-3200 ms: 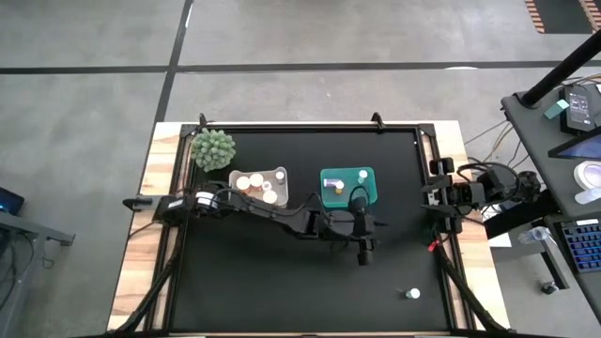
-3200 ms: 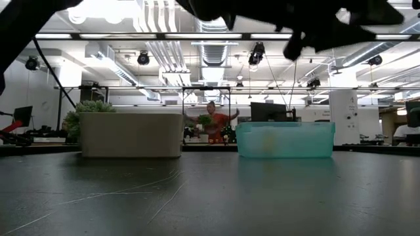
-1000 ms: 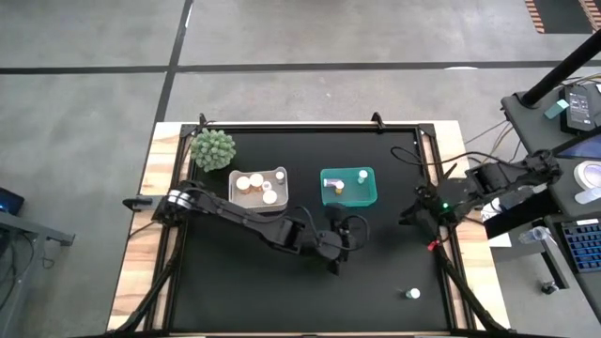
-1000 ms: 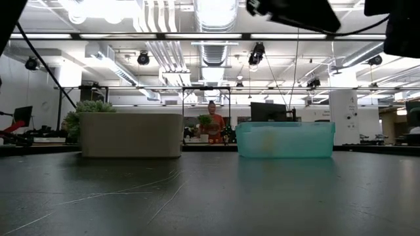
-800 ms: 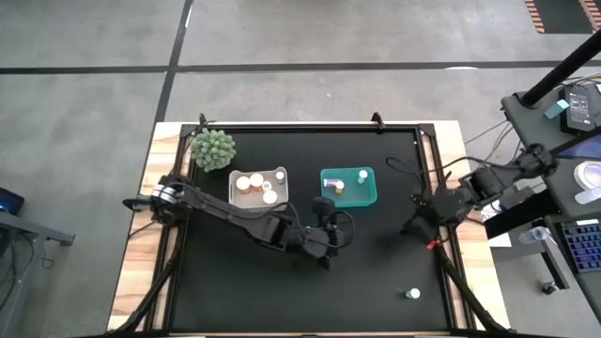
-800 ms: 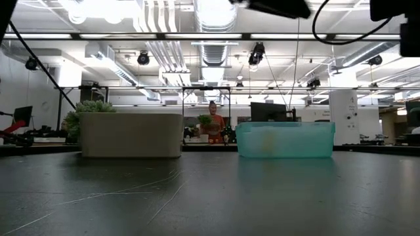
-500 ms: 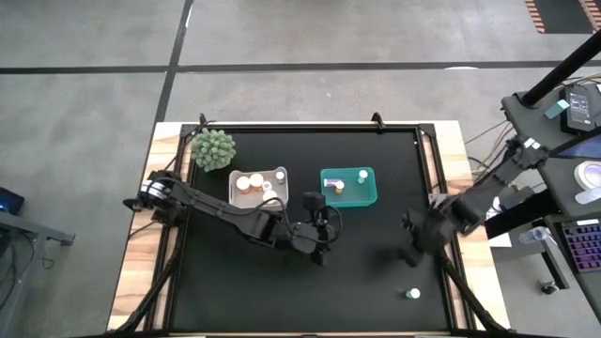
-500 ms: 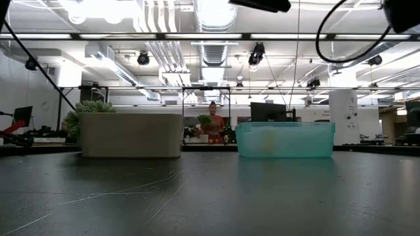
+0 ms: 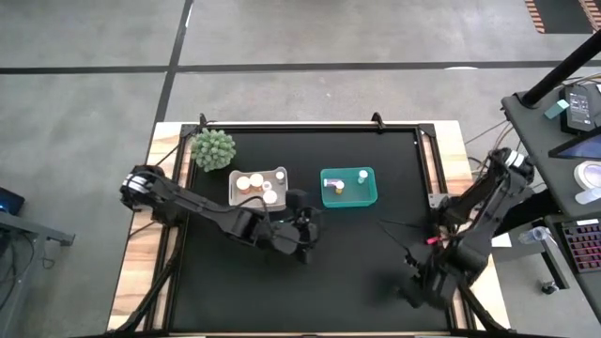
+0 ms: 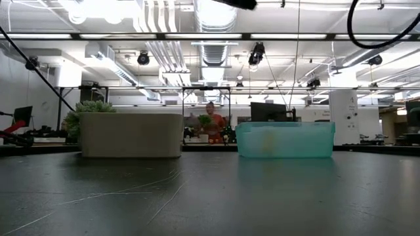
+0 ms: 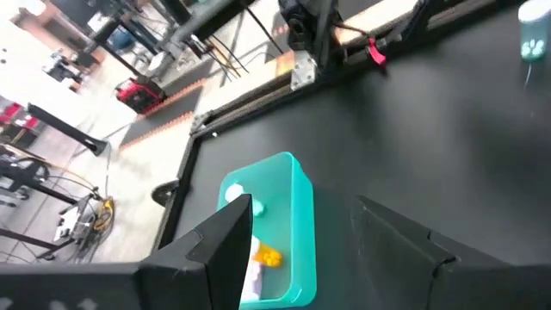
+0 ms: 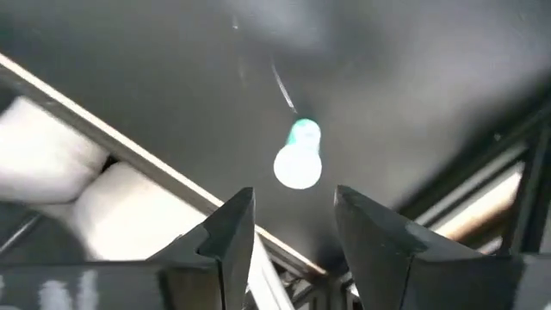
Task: Pick and place medicine bottles into bin by pill shape (circle, oval)
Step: Put the small green tablet bottle into the green bin
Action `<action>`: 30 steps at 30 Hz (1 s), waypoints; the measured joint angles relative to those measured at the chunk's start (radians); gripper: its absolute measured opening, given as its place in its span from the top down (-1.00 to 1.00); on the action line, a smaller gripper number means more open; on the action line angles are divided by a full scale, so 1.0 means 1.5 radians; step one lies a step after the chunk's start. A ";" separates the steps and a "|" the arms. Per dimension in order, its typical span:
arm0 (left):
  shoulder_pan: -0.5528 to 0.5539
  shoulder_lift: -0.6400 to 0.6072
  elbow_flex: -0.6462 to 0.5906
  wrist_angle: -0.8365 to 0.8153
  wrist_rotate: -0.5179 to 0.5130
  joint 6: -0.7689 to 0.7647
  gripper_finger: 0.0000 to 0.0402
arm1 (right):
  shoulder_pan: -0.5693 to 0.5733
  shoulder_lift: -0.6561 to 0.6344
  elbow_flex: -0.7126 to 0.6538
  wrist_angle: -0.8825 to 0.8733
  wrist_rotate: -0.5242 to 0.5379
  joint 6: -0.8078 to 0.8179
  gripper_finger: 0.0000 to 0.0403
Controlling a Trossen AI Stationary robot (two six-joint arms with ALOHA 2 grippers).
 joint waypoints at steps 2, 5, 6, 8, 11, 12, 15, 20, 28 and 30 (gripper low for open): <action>-0.008 -0.022 -0.019 0.008 -0.015 -0.001 0.09 | 0.010 0.029 0.028 -0.026 -0.003 0.009 0.22; -0.020 -0.050 -0.048 0.018 -0.031 -0.004 0.09 | 0.018 0.063 0.049 -0.032 -0.005 0.015 0.14; -0.022 -0.059 -0.057 0.019 -0.032 -0.005 0.09 | 0.020 0.073 0.052 -0.030 -0.006 0.018 0.10; -0.028 -0.079 -0.070 0.017 -0.034 -0.013 0.09 | 0.022 0.085 0.056 -0.027 -0.014 0.029 0.01; -0.035 -0.109 -0.091 0.024 -0.047 -0.019 0.09 | 0.027 0.102 0.054 -0.028 -0.020 0.038 -0.14; -0.038 -0.118 -0.100 0.023 -0.050 -0.019 0.09 | 0.028 0.107 0.052 -0.026 -0.020 0.038 -0.18; -0.044 -0.138 -0.123 0.021 -0.065 -0.031 0.09 | 0.028 0.116 0.049 -0.026 -0.020 0.041 -0.30; -0.047 -0.159 -0.153 0.024 -0.082 -0.050 0.09 | 0.028 0.121 0.032 -0.020 -0.021 0.070 -0.38; -0.049 -0.162 -0.168 0.021 -0.098 -0.070 0.09 | 0.030 0.121 -0.015 0.072 -0.021 0.080 -0.34; -0.050 -0.162 -0.170 0.020 -0.098 -0.070 0.09 | 0.030 0.122 -0.033 0.102 -0.020 0.094 -0.34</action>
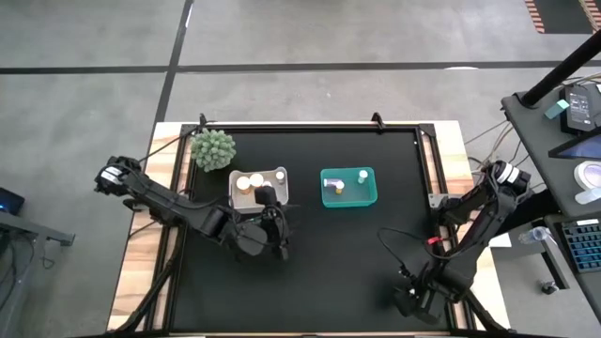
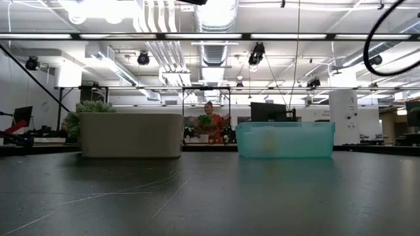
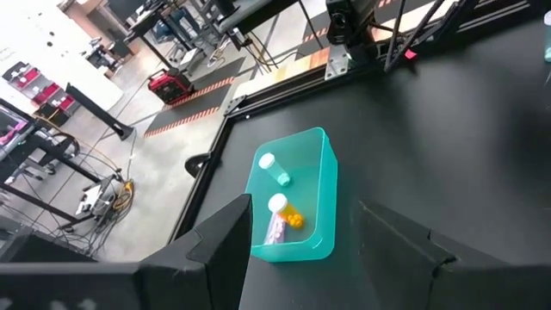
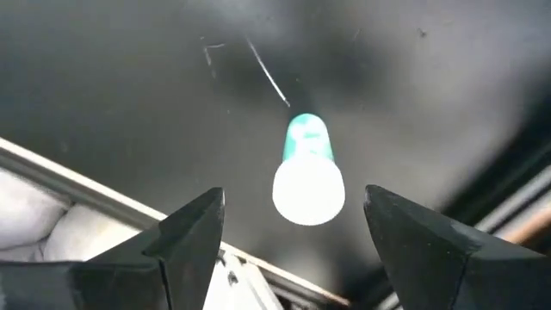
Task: Pick and place medicine bottles into bin by pill shape (circle, oval)
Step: Put the small green tablet bottle into the green bin
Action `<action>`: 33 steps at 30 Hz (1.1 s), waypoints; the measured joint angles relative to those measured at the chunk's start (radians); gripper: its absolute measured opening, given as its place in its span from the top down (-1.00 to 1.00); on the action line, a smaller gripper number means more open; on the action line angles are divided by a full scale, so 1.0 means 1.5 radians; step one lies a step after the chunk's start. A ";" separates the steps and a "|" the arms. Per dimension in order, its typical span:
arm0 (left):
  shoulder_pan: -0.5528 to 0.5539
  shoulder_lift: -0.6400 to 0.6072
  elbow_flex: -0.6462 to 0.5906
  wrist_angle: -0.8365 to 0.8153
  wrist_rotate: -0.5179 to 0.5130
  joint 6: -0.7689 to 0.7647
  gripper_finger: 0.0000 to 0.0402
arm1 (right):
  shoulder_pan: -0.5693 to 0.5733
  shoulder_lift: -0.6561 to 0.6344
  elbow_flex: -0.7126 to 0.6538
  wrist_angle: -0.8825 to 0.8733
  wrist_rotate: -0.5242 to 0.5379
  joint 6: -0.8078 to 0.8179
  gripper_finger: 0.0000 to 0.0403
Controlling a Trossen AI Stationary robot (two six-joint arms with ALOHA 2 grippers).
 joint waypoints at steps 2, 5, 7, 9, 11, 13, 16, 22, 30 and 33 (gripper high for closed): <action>0.000 0.000 -0.001 0.001 0.000 0.000 0.09 | 0.000 0.002 -0.019 0.024 0.000 0.014 -0.34; 0.000 0.000 -0.003 0.001 0.000 0.000 0.09 | 0.000 0.001 -0.039 0.042 0.000 0.025 -0.33; 0.000 0.000 -0.006 0.001 0.000 0.000 0.09 | 0.000 0.001 -0.044 0.044 0.000 0.034 -0.28; 0.000 0.000 -0.010 0.001 0.000 -0.001 0.09 | 0.000 0.001 -0.045 0.045 0.000 0.037 -0.20; 0.000 0.000 -0.012 0.002 0.000 -0.001 0.09 | 0.000 0.001 -0.046 0.046 0.000 0.044 -0.08; 0.000 0.000 -0.016 0.004 -0.001 -0.001 0.09 | 0.000 0.001 -0.046 0.046 0.000 0.048 0.04; 0.000 0.000 -0.024 0.018 -0.002 0.004 0.09 | 0.000 0.001 -0.046 0.048 0.000 0.048 0.21; 0.000 -0.024 -0.039 0.021 -0.021 0.038 0.09 | 0.000 0.001 -0.033 0.045 0.000 0.048 0.45; 0.041 -0.119 -0.114 0.067 0.023 0.119 0.09 | -0.045 -0.029 0.015 -0.025 0.006 0.032 0.46; 0.072 -0.170 -0.170 0.124 0.076 0.142 0.09 | -0.088 -0.053 0.040 -0.071 0.016 -0.008 0.46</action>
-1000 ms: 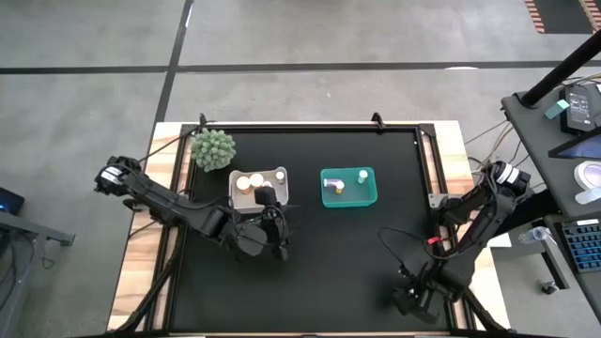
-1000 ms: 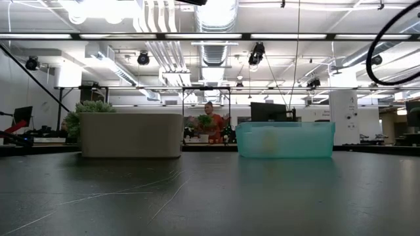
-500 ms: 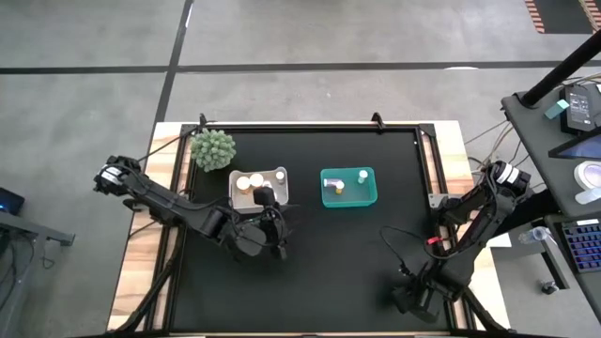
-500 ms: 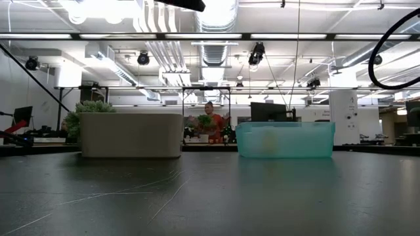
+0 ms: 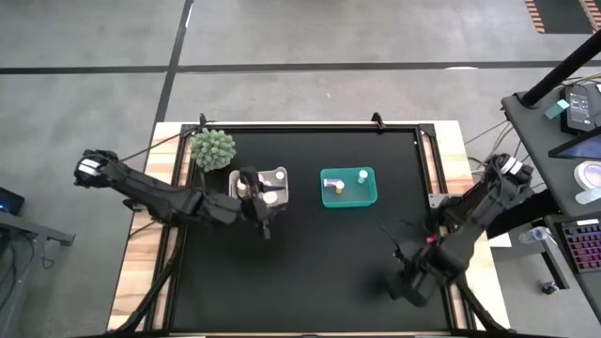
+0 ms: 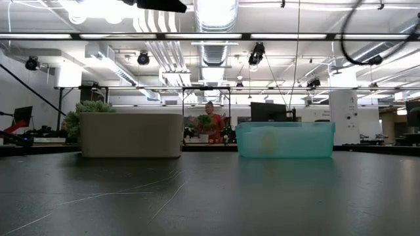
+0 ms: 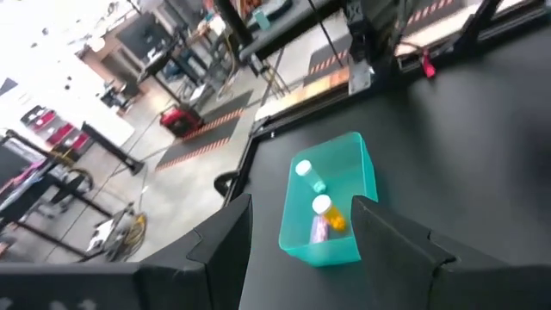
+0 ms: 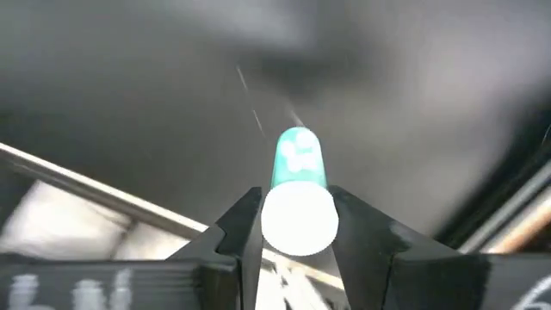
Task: Pick and place medicine bottles into bin by pill shape (circle, oval)
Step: Put the small green tablet bottle into the green bin
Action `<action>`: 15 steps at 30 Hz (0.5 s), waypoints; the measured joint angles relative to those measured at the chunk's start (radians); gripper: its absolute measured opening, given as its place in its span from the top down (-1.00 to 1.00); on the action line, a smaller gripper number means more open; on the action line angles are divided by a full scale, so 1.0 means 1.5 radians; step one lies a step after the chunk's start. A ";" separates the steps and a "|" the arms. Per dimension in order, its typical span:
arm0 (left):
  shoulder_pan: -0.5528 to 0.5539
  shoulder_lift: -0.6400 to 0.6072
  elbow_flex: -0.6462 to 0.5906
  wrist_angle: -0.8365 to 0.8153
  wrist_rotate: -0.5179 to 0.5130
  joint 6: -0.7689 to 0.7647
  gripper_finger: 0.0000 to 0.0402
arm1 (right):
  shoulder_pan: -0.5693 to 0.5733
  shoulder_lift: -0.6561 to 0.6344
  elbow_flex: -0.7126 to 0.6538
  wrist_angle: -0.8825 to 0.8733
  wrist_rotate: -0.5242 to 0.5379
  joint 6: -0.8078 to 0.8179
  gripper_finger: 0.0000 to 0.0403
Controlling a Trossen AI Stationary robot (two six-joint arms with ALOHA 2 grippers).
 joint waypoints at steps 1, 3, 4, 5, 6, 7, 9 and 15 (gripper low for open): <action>0.010 -0.018 -0.019 0.018 0.018 0.009 0.09 | -0.017 -0.008 0.008 -0.018 0.014 -0.019 0.46; 0.032 -0.048 -0.053 0.053 0.050 0.025 0.09 | -0.058 -0.025 0.026 -0.046 0.042 -0.062 0.46; 0.044 -0.063 -0.068 0.075 0.068 0.035 0.09 | -0.080 -0.034 0.035 -0.058 0.054 -0.085 0.46; 0.054 -0.075 -0.080 0.081 0.081 0.041 0.09 | -0.106 -0.043 0.044 -0.072 0.063 -0.114 0.46; 0.064 -0.087 -0.090 0.087 0.091 0.050 0.09 | -0.133 -0.050 0.052 -0.086 0.069 -0.142 0.46; 0.075 -0.099 -0.099 0.097 0.103 0.059 0.09 | -0.161 -0.058 0.061 -0.097 0.076 -0.175 0.46; 0.095 -0.119 -0.117 0.107 0.112 0.084 0.09 | -0.221 -0.067 0.077 -0.113 0.080 -0.244 0.46; 0.154 -0.156 -0.134 0.123 0.118 0.126 0.09 | -0.413 -0.069 0.136 -0.131 0.074 -0.484 0.46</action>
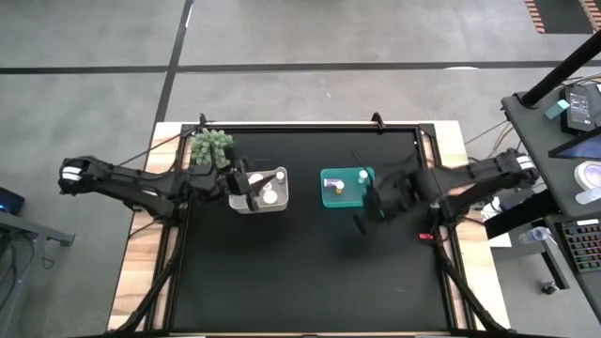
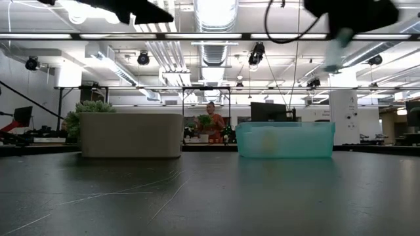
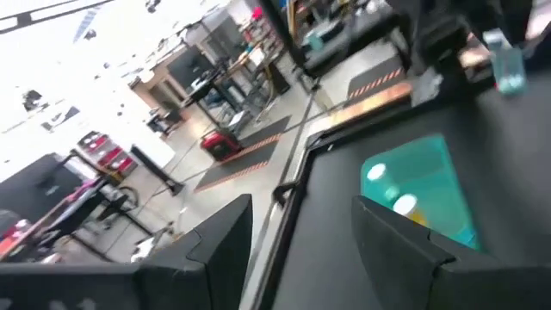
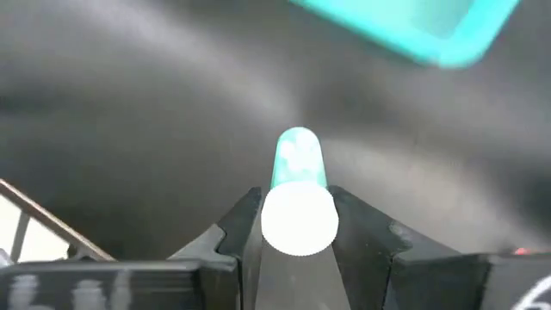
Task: Pick and place medicine bottles into bin by pill shape (circle, oval)
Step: Put the small green tablet bottle into the green bin
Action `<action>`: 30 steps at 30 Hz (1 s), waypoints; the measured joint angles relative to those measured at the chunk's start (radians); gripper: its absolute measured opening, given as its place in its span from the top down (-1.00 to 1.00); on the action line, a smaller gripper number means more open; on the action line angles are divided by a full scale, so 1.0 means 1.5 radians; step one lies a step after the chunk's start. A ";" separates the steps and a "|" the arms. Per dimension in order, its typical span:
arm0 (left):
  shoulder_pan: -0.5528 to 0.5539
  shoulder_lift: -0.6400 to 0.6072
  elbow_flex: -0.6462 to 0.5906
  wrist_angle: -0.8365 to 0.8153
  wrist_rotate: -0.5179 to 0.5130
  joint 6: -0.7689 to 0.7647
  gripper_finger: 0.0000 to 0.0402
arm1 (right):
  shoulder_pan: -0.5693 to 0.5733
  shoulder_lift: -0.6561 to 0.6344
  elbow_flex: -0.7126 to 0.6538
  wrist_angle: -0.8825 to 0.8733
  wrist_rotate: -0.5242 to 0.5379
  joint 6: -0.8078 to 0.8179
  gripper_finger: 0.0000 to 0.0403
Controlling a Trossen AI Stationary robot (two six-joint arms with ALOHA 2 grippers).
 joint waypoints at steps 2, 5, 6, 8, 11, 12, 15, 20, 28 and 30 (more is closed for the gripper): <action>0.017 -0.004 -0.009 0.001 0.000 0.013 0.09 | -0.061 0.006 0.024 -0.003 -0.014 -0.083 0.46; 0.044 -0.009 -0.029 0.022 0.000 0.032 0.09 | -0.141 0.022 0.058 -0.006 -0.034 -0.191 0.46; 0.052 -0.009 -0.032 0.029 0.000 0.035 0.09 | -0.164 0.027 0.067 -0.010 -0.039 -0.222 0.46; 0.068 -0.011 -0.032 0.036 0.000 0.040 0.09 | -0.209 0.041 0.081 -0.024 -0.054 -0.282 0.46; 0.086 -0.012 -0.032 0.040 0.000 0.051 0.09 | -0.264 0.066 0.095 -0.053 -0.064 -0.363 0.46; 0.092 -0.012 -0.033 0.048 0.000 0.056 0.09 | -0.280 0.075 0.096 -0.060 -0.066 -0.388 0.46; 0.108 -0.012 -0.033 0.062 0.000 0.071 0.09 | -0.316 0.103 0.092 -0.063 -0.068 -0.455 0.46; 0.131 -0.010 -0.032 0.070 0.001 0.099 0.09 | -0.354 0.152 0.073 -0.064 -0.073 -0.533 0.46; 0.145 -0.010 -0.032 0.107 0.002 0.155 0.09 | -0.366 0.235 0.050 -0.047 -0.073 -0.587 0.46; 0.145 -0.010 -0.032 0.109 0.002 0.167 0.09 | -0.366 0.254 0.048 -0.046 -0.074 -0.600 0.46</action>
